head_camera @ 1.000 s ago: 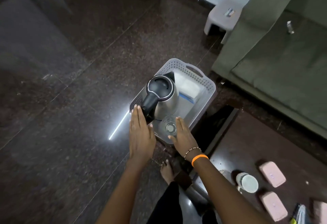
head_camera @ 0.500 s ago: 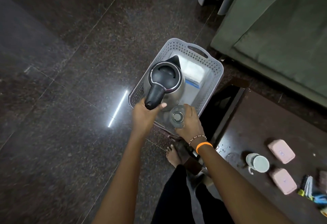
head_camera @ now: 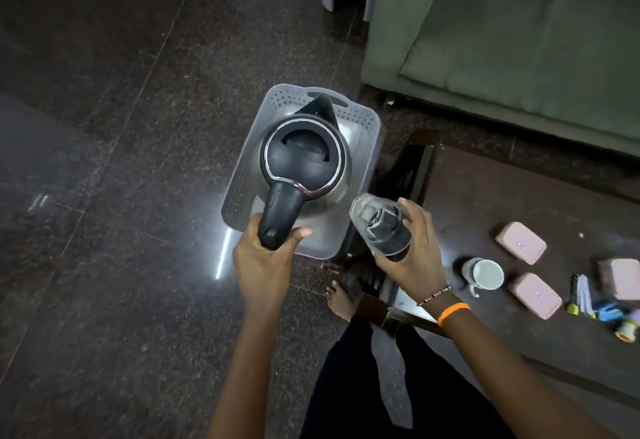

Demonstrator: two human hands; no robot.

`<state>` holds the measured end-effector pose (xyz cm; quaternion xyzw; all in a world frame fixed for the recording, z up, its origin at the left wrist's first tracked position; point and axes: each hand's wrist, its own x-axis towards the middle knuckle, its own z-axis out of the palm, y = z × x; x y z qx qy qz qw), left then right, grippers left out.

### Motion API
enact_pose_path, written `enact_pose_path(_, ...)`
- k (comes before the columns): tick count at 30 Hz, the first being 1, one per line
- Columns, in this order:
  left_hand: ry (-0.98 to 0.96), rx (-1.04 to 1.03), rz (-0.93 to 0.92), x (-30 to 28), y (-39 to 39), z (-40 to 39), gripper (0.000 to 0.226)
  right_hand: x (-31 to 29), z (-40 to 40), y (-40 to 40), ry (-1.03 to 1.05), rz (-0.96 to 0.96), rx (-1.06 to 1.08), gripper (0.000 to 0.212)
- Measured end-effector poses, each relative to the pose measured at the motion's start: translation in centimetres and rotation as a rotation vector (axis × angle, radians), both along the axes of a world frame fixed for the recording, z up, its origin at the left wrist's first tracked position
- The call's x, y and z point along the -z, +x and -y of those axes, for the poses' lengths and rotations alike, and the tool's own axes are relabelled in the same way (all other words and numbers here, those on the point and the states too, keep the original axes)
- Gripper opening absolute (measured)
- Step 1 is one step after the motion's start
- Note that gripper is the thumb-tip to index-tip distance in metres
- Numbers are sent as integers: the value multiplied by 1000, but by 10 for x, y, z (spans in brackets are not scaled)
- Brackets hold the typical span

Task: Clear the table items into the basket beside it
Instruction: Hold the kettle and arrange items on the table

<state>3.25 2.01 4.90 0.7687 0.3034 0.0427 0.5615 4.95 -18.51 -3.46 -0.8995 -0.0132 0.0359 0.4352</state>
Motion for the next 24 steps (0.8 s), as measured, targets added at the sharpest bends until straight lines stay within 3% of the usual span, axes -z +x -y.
enact_pose_path(8, -3, 173, -51, -36, -33, 75, 38, 15, 101, -15, -130, -53, 93, 87)
enact_pose_path(10, -18, 209, -76, -36, -40, 96, 32, 24, 123, -16, -133, -89, 112, 87)
enact_pose_path(24, 256, 357, -294, 34, -56, 197, 39, 117, 203, 24, -266, -333, 24, 89)
